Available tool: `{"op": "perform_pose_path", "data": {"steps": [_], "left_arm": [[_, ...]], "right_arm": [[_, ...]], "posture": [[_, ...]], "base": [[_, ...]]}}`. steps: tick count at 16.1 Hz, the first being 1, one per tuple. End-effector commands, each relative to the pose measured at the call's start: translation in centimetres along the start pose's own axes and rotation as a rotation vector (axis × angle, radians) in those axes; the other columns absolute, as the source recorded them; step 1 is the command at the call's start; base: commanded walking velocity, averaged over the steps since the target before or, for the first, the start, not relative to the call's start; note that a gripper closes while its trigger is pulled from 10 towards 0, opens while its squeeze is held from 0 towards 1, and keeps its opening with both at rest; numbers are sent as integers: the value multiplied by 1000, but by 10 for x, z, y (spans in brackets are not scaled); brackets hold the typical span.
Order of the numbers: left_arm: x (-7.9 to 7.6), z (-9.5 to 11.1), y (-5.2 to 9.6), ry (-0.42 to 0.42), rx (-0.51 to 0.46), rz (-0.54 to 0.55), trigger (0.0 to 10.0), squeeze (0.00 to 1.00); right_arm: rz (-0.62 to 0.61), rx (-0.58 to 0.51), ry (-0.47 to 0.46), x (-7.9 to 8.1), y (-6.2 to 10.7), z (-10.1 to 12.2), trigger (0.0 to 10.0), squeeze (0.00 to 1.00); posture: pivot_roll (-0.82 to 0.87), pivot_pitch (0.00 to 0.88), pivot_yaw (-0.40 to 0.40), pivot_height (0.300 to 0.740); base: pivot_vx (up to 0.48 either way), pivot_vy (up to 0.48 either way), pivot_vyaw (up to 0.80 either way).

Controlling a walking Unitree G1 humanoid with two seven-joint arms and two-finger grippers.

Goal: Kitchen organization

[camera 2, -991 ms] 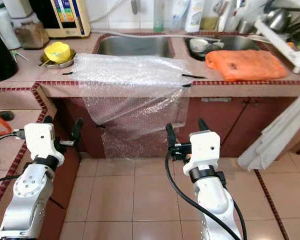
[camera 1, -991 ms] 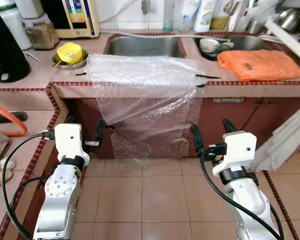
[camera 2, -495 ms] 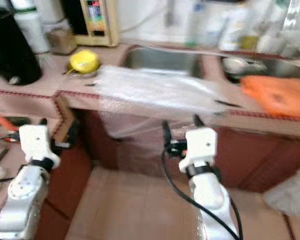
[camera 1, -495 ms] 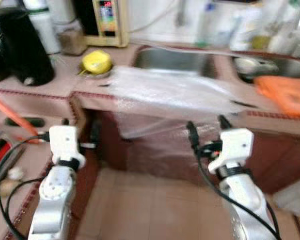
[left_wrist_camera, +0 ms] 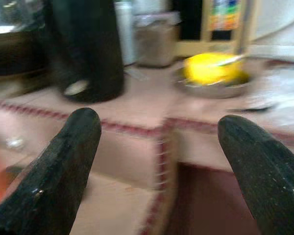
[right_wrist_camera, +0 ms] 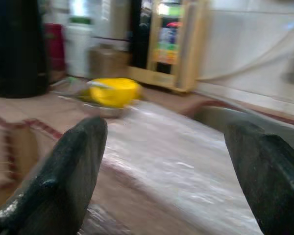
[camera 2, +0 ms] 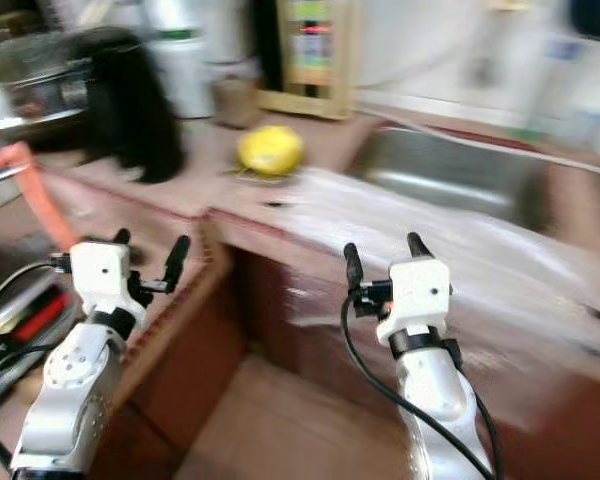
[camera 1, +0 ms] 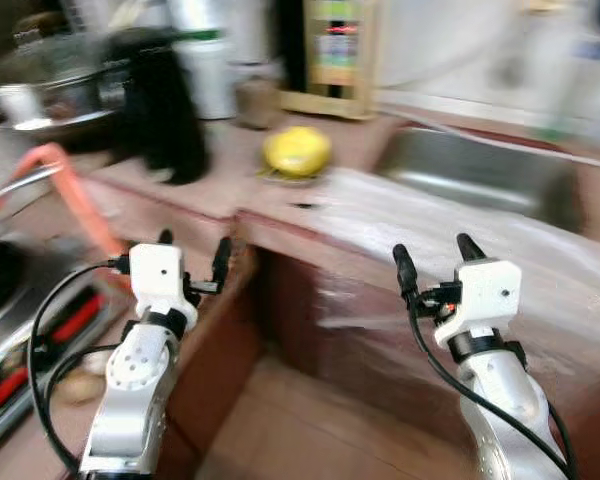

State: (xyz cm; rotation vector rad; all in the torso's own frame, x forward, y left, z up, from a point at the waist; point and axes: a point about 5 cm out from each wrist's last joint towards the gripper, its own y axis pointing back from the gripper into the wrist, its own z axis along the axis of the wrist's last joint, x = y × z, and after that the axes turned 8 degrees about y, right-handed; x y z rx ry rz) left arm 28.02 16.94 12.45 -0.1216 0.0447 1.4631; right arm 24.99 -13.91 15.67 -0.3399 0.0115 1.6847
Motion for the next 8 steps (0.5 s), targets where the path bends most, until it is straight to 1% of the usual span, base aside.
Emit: {"op": "perform_pose_path", "data": {"steps": [1,4,8], "left_arm": [[-7,0,-1,3,9,-42,10000,0],[-8,-1,-3,30,13,-48,10000,0],[-9,-3,-2,40,22,-54,10000,0]], "right_arm": [[-12,3,8,-3,4,-1,10000,0],[-17,2,15,-4,4,0,10000,0],[-22,2,15,-6,5,1,10000,0]], "posture": [[22,14,33,740],[14,15,32,740],[11,16,30,740]], "base": [[0,0,0],[0,-465,0],[0,-480,0]]}}
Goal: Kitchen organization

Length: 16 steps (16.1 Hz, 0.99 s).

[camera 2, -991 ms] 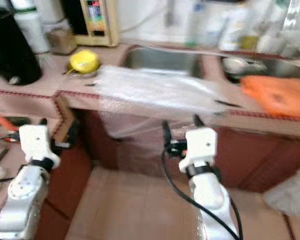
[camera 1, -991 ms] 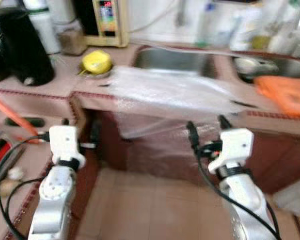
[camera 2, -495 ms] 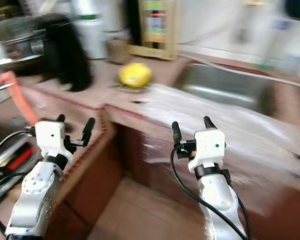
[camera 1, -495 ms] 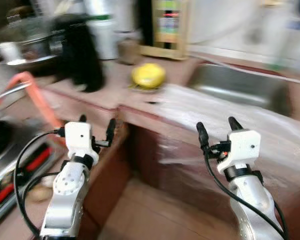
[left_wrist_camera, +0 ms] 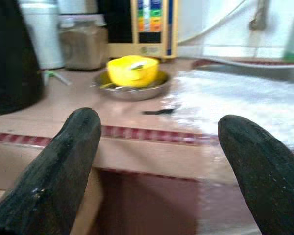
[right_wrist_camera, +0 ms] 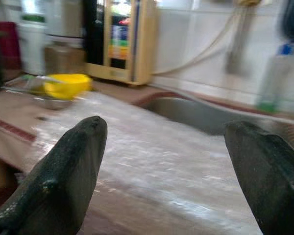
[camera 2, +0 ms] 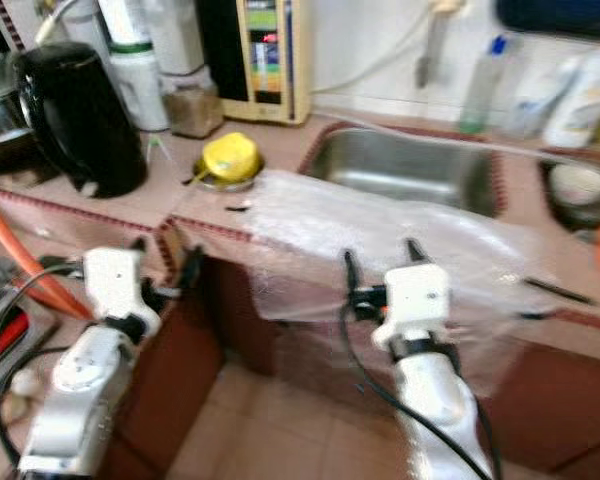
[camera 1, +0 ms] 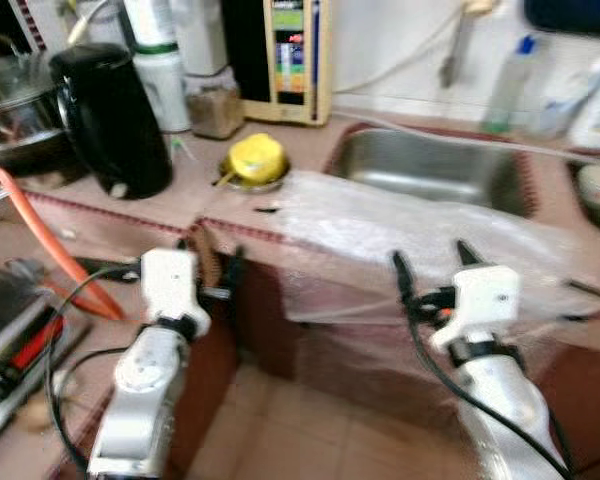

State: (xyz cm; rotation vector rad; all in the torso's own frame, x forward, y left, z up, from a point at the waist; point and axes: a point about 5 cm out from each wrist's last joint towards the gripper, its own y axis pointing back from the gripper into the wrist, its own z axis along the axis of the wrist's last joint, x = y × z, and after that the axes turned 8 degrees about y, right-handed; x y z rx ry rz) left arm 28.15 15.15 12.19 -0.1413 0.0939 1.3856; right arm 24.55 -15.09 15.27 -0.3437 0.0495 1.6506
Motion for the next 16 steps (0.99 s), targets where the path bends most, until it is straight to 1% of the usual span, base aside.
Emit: {"op": "perform_pose_path", "data": {"steps": [1,2,6,9,11,13,14,16], "left_arm": [[8,2,2,-8,3,19,10000,0],[9,1,2,-6,5,25,10000,0],[11,0,2,10,8,43,10000,0],[9,4,2,5,7,14,10000,0],[9,10,0,-13,-19,13,10000,0],[11,13,-2,-21,-34,29,10000,0],[12,15,-2,-37,-44,40,10000,0],[14,22,-1,-75,-89,91,10000,0]], "right_arm": [[6,-23,-14,4,-1,6,10000,0],[8,-22,-13,5,-1,6,10000,0],[9,-25,-13,6,-1,7,10000,0],[5,-37,-25,6,-2,11,10000,0],[5,-33,-29,7,-2,10,10000,0],[11,-28,-34,8,-2,9,10000,0],[10,-32,-33,8,-2,10,10000,0],[11,-36,-24,8,-3,10,10000,0]], "posture": [[11,17,30,740],[11,18,30,740],[15,26,33,740],[16,35,38,740],[19,37,38,740],[19,38,39,740],[19,38,39,740],[20,34,36,740]], "base": [[0,-480,0],[0,-480,0],[0,0,0],[0,0,0],[0,0,-513],[0,0,-800],[0,0,-406],[0,0,0]]}}
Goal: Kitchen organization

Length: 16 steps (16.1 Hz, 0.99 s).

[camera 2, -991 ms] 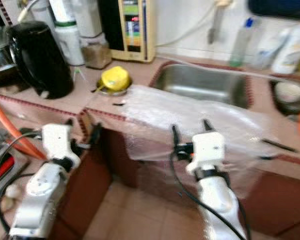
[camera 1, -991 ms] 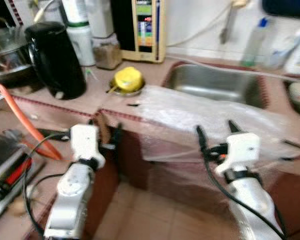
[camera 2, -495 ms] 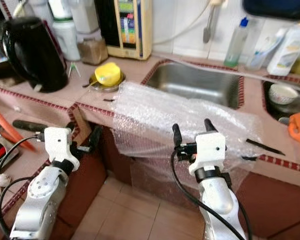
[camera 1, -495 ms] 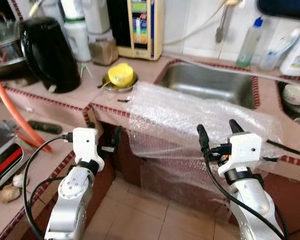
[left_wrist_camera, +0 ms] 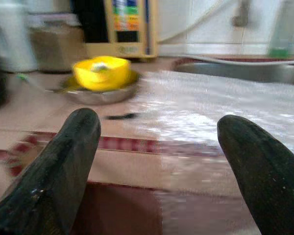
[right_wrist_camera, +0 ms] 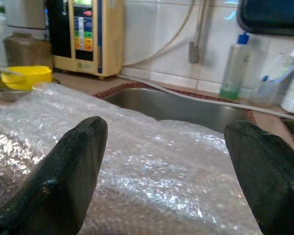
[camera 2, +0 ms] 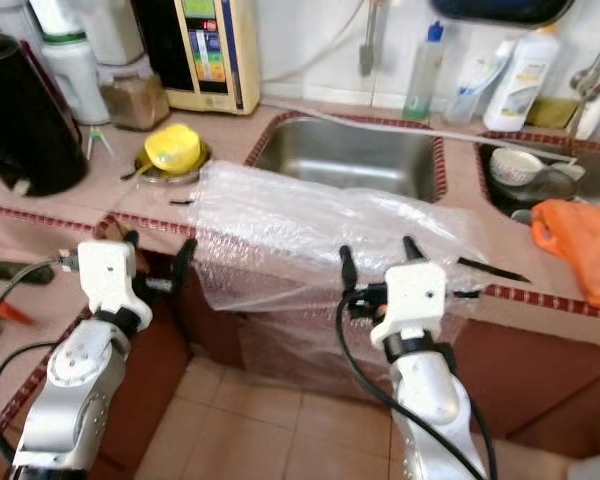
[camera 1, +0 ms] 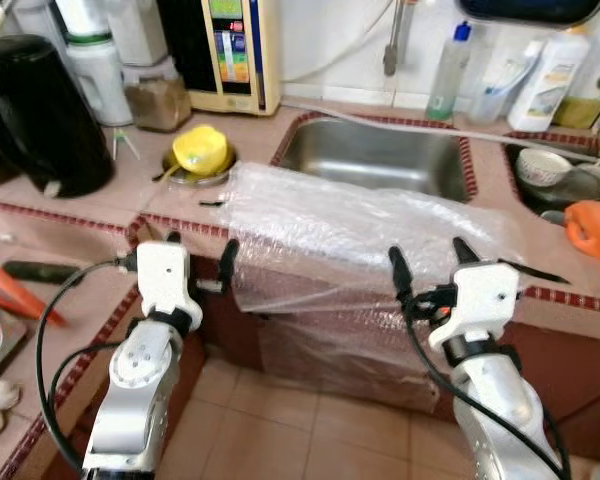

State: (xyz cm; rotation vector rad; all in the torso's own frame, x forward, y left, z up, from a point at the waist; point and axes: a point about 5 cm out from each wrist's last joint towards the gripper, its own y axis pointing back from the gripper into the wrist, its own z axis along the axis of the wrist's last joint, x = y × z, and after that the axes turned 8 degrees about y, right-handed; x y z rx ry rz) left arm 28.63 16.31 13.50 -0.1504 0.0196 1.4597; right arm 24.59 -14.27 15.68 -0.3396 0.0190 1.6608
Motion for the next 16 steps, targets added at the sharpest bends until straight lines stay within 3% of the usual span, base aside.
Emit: {"op": "perform_pose_path", "data": {"steps": [1,4,10,16], "left_arm": [[9,12,1,-38,-62,72,10000,0],[12,20,1,-65,-97,113,10000,0],[11,25,1,-59,-103,54,10000,0],[9,25,4,-37,-98,19,10000,0]], "right_arm": [[8,-21,3,1,-2,5,10000,0],[16,-24,10,1,-2,5,10000,0],[41,-35,15,5,-3,7,10000,0],[59,-58,10,5,-1,13,10000,0]], "posture": [[22,32,35,740],[29,32,35,740],[33,35,37,740],[27,40,34,740]], "base": [[0,0,0],[0,0,0],[0,0,0],[337,0,0]]}}
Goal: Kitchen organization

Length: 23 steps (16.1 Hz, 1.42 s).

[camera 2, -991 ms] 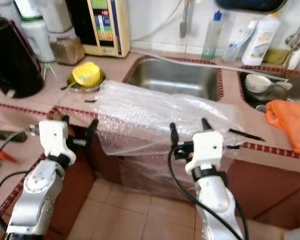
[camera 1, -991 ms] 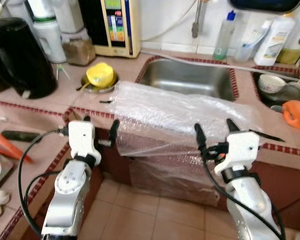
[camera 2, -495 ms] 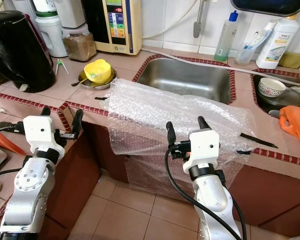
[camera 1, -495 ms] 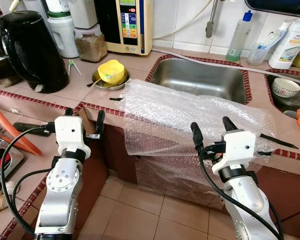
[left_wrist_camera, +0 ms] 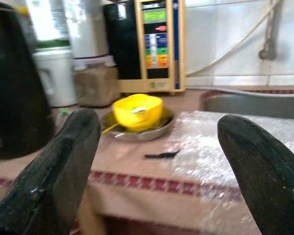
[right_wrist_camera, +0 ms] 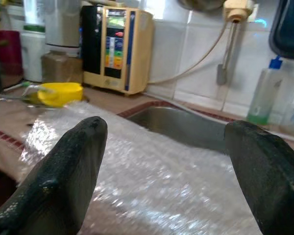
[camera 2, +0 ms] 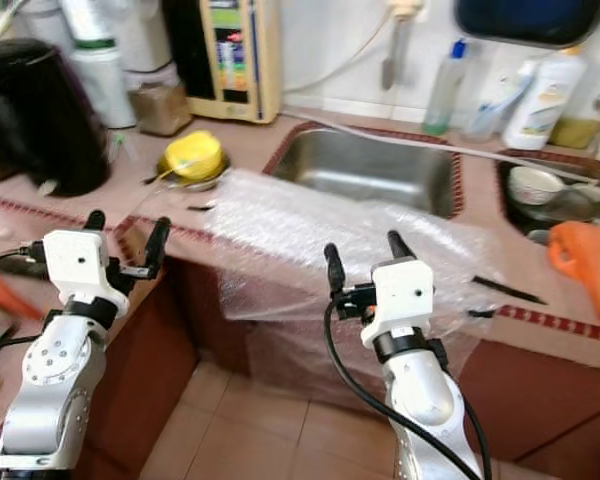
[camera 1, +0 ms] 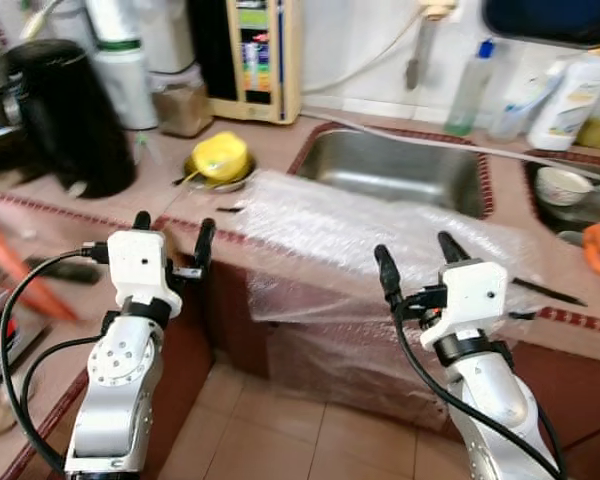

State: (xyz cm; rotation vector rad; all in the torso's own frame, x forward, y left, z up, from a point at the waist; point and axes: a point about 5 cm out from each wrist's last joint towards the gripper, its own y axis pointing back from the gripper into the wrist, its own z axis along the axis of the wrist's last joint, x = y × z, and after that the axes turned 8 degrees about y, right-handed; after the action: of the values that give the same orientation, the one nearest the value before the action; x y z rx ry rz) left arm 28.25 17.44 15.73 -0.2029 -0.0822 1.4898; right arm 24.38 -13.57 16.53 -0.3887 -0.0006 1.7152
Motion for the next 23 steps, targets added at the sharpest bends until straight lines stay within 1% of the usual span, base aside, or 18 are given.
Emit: {"op": "perform_pose_path", "data": {"steps": [1,4,6,10,11,13,16,18,19,22,23], "left_arm": [[1,2,2,4,3,-12,10000,0],[4,1,8,7,19,-20,10000,0],[9,-3,15,-2,45,-16,10000,0],[7,-3,16,0,54,-20,10000,0],[9,-2,17,7,41,14,10000,0],[7,-1,18,-15,36,-6,10000,0],[3,-1,22,-15,33,-20,10000,0],[1,0,22,-27,33,-22,10000,0],[2,-2,21,-11,45,-10,10000,0],[2,-4,19,-13,57,-6,10000,0],[2,-5,17,-20,55,1,10000,0]], "right_arm": [[7,-7,0,-2,2,3,10000,0],[1,14,14,-7,7,-1,10000,0],[-8,27,23,-12,11,-3,10000,0],[-8,25,26,-13,11,-2,10000,0],[-5,24,27,-12,11,-1,10000,0],[-2,26,32,-14,12,-1,10000,0],[7,22,38,-15,11,1,10000,0],[15,16,38,-15,10,3,10000,0],[35,6,47,-16,9,6,10000,0],[45,-5,39,-17,6,10,10000,0],[48,-15,30,-15,5,13,10000,0]], "posture": [[28,41,34,740],[28,45,34,740],[28,45,34,740],[28,51,31,740],[28,51,29,740],[30,51,25,740],[30,53,20,740],[30,55,17,740],[26,57,20,740],[25,61,22,740],[28,64,24,740]], "base": [[428,0,0],[462,0,0],[471,0,0],[446,0,0],[0,0,0],[0,0,0],[0,0,0],[0,0,0],[0,0,0],[0,0,0],[0,0,0]]}}
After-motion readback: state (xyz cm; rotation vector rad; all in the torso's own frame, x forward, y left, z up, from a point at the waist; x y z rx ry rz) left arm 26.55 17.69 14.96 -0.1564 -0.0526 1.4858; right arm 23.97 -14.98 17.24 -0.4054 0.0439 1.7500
